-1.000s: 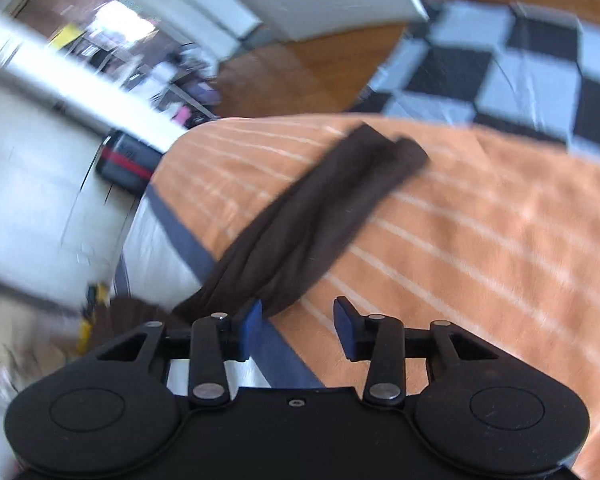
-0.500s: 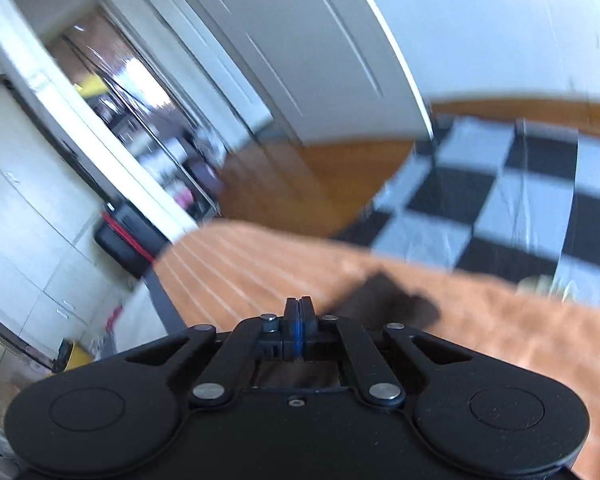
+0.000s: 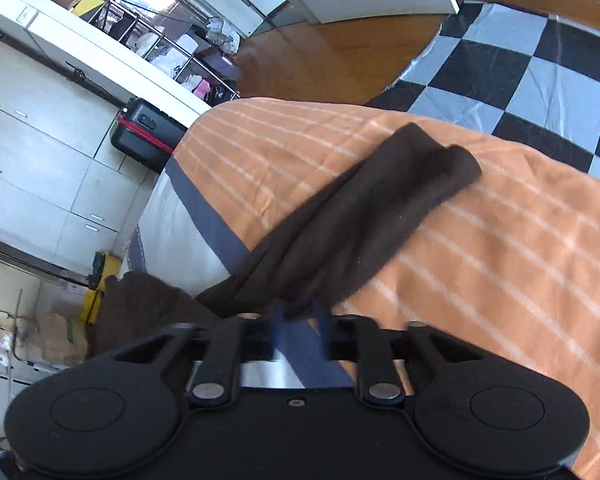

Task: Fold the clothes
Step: 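Pull the brown sweater sleeve outward with the right gripper across the bedspread, then lay the sleeve on the bedspread and open the right gripper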

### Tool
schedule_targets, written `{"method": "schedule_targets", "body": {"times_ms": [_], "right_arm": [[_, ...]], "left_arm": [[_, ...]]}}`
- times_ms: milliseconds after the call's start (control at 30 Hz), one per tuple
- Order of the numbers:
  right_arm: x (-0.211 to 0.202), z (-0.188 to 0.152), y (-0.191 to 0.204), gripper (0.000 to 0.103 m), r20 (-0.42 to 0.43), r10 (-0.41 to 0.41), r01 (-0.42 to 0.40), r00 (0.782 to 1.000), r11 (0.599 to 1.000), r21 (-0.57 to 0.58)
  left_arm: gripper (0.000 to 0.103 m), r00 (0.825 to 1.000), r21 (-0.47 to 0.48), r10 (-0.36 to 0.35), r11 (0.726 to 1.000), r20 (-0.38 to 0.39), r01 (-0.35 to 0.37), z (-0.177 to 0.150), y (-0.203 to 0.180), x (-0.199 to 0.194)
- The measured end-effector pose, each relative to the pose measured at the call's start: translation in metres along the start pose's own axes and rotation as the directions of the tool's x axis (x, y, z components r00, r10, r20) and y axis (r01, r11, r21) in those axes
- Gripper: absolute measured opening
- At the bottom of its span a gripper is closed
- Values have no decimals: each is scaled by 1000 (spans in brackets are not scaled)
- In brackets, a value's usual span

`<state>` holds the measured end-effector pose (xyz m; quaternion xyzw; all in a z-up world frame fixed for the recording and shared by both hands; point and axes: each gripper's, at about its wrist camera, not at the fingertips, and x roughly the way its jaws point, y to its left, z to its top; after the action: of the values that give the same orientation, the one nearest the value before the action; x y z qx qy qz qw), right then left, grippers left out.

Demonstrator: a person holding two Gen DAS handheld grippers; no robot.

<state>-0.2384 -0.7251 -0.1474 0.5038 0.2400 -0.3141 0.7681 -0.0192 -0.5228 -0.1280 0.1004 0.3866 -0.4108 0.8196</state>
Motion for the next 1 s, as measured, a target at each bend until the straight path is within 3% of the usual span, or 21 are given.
{"method": "schedule_targets", "body": {"times_ms": [67,100,233,333,400,433,467,533,567,600,733,867,1000], "right_arm": [[5,6,-3,77,42,-10,9,999,1000,26],[10,8,-7,78,52,-39,37,998,998,44],[29,6,-27,78,31,-168,163,985,979,126],[31,10,-33,80,71,-163,149,984,974,171],[42,14,-37,87,116,-136,112,984,976,186],[49,16,-38,87,128,-130,106,983,978,181],[52,18,-36,82,147,-137,113,980,981,160],[47,18,-27,14,182,-155,141,971,986,87],[42,18,-25,8,195,-151,141,969,988,64],[34,18,-24,8,228,-137,124,964,990,69],[-7,15,-20,8,345,-52,19,937,995,98],[-49,-10,-12,8,363,91,-132,927,987,91],[-81,-15,7,8,382,113,-109,917,994,-32]], "left_arm": [[80,999,23,35,999,14,-35,7,-14,18],[80,998,34,53,998,20,-54,10,-22,27],[80,1000,5,-9,1000,3,9,25,-42,48],[83,997,-18,-66,998,-33,66,34,-54,67],[93,985,-37,-147,989,-94,144,36,-63,90],[93,985,-38,-125,992,-117,121,36,-67,99],[88,986,-36,-92,996,-138,87,35,-71,107],[56,996,-16,-16,1000,-91,15,31,-76,106],[15,997,24,33,999,-64,-32,31,-81,102],[3,998,30,41,999,-38,-40,31,-80,96],[3,997,30,32,999,70,-34,33,-75,62],[3,987,35,13,999,161,-19,34,-72,19],[3,982,46,-19,999,187,10,40,-65,-5]]}}
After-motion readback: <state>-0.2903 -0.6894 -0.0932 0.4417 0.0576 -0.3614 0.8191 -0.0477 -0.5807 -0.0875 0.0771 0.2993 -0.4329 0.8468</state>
